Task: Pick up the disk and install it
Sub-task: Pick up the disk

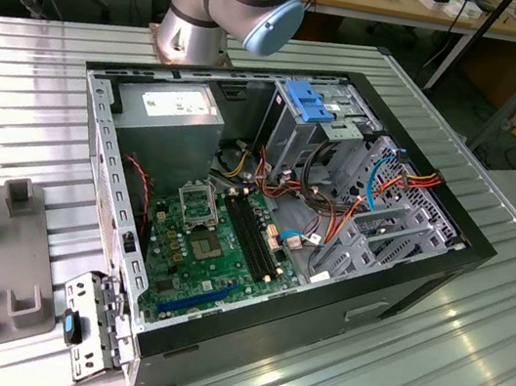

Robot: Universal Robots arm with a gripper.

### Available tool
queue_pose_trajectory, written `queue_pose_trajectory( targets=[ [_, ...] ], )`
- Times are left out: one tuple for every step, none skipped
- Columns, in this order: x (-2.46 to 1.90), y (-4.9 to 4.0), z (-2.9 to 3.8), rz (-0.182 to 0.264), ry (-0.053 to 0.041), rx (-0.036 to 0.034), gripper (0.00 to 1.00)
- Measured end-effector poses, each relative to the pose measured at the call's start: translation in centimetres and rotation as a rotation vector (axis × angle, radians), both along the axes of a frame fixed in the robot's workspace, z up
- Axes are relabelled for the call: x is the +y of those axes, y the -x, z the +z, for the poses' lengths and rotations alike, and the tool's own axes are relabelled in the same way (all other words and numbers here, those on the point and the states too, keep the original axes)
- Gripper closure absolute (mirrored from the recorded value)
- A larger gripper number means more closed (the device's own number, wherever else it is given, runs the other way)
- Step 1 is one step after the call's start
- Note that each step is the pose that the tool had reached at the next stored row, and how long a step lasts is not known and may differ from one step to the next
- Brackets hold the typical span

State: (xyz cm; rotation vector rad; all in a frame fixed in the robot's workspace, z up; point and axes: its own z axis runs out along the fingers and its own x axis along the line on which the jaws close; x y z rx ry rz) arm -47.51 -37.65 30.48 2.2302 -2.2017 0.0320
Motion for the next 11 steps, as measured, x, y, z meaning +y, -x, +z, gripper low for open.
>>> queue_pose_trajectory(
  targets=[
    [0.00, 0.00, 0.00, 0.000, 0.0000, 0.0001, 0.64],
    [0.00, 0.00, 0.00, 0.000, -0.0001, 0.0000, 0.64],
    [0.00, 0.00, 0.00, 0.000, -0.0001, 0.0000, 0.64],
    [0.00, 0.00, 0.00, 0.000, -0.0001, 0.0000, 0.64],
    [0.00, 0.00, 0.00, 0.000, 0.0000, 0.0000, 0.64],
    [0.00, 0.00, 0.00, 0.000, -0.0001, -0.0001, 0.64],
    [0.00, 0.00, 0.00, -0.001, -0.0001, -0.0001, 0.64],
    [0.00, 0.00, 0.00, -0.001, -0.0001, -0.0001, 0.64],
    [0.00, 0.00, 0.00, -0.001, -0.0001, 0.0000, 0.64],
    [0.00, 0.00, -0.01, -0.001, -0.0001, 0.0000, 0.64],
    [0.00, 0.00, -0.01, -0.001, -0.0001, 0.0000, 0.64]
  ],
)
